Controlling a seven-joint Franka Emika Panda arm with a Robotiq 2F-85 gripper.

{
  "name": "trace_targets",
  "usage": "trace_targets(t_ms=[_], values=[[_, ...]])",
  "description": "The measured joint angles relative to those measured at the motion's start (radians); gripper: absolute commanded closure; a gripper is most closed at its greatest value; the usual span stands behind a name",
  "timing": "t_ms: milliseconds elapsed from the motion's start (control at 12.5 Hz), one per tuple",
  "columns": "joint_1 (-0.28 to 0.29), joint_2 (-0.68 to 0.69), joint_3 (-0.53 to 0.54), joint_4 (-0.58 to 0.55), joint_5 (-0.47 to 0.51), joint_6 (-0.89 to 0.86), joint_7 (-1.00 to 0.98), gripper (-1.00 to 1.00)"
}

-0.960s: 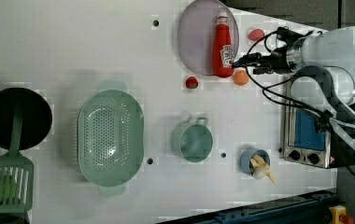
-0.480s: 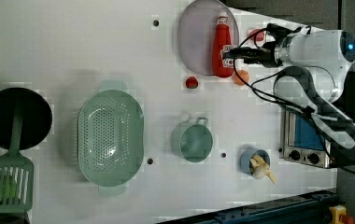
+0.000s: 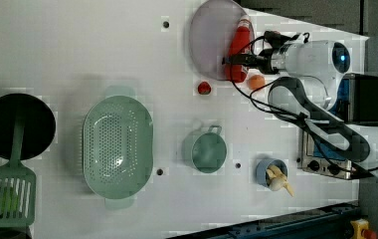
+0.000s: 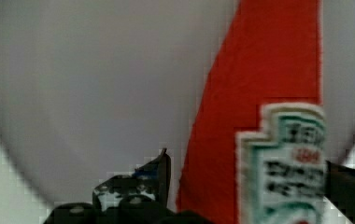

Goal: Pick ketchup from plate and place it on table.

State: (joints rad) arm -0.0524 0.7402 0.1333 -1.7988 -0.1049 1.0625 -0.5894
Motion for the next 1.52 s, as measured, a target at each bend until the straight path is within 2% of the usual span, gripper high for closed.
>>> trace_targets(t_ms=[80,160,320,400,800,960,1200,1520], values=[[-0.001,0.016,-0.001,-0.002,0.001,0.004,0.000,-1.00],[-0.001,0.023,-0.001,-0.012,0.001,0.012,-0.003,-0.91],[-0.002,0.020,-0.003,-0.014,0.001,0.026,-0.003,-0.43],[-0.001,0.016,-0.003,-0.013,-0.004,0.026,-0.003,-0.30],[0.003,0.005,0.004,-0.015,0.003,0.040,-0.003,-0.30],[0.003,-0.019,0.006,-0.019,0.003,-0.009,-0.003,-0.30],[0.003,-0.160,-0.002,-0.034,0.034,-0.215,-0.002,-0.30],[-0.016,-0.451,-0.001,-0.059,0.056,-0.424,0.001,-0.30]])
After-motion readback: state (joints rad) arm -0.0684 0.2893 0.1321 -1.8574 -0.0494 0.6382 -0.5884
